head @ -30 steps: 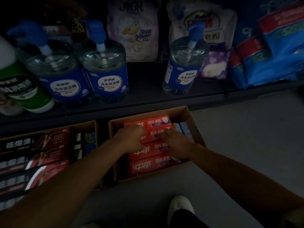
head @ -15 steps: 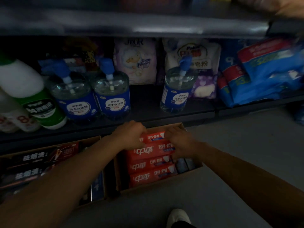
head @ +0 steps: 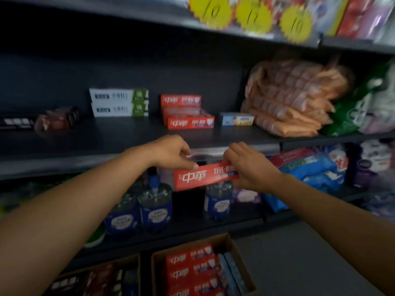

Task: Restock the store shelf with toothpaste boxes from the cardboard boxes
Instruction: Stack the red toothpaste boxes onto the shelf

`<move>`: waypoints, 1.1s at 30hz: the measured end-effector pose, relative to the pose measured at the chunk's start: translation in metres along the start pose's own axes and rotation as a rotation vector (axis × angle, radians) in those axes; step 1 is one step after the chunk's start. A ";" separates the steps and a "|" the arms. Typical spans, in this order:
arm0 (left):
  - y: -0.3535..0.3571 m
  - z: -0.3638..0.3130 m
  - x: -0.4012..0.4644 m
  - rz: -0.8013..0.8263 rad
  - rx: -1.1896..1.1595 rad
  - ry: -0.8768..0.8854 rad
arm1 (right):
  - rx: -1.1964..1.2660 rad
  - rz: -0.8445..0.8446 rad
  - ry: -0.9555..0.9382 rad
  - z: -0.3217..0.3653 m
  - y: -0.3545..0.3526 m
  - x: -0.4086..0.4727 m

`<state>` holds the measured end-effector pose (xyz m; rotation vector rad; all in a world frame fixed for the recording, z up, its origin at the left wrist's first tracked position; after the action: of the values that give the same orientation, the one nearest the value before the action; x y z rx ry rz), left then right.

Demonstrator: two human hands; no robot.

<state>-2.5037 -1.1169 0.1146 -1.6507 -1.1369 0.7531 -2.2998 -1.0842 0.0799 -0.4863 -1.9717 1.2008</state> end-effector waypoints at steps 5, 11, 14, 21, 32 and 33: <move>-0.063 -0.022 0.002 -0.034 -0.079 -0.030 | -0.118 -0.215 0.005 -0.014 -0.061 0.032; -0.090 -0.023 0.010 -0.048 -0.159 -0.090 | -0.146 -0.287 0.030 -0.016 -0.087 0.061; -0.094 -0.014 0.018 -0.086 -0.134 -0.094 | -0.136 -0.289 0.007 -0.020 -0.081 0.075; -0.098 0.021 0.049 -0.192 -0.003 -0.100 | 0.136 -0.134 0.032 -0.043 -0.059 0.110; -0.065 0.084 0.112 -0.162 0.037 -0.139 | 0.223 0.152 0.133 -0.065 0.021 0.177; -0.062 0.090 0.117 -0.159 0.037 -0.143 | 0.220 0.160 0.132 -0.066 0.030 0.183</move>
<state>-2.5580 -0.9698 0.1444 -1.4749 -1.3302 0.7948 -2.3672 -0.9117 0.1461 -0.6015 -1.6909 1.4288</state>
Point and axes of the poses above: each hand's wrist, its own x-axis towards the middle knuckle, its own y-axis out of the palm, z = x × y, the point moved 4 cm from there along x, towards the middle knuckle, and after that the axes turned 10 degrees about y, right-handed, at the moved point
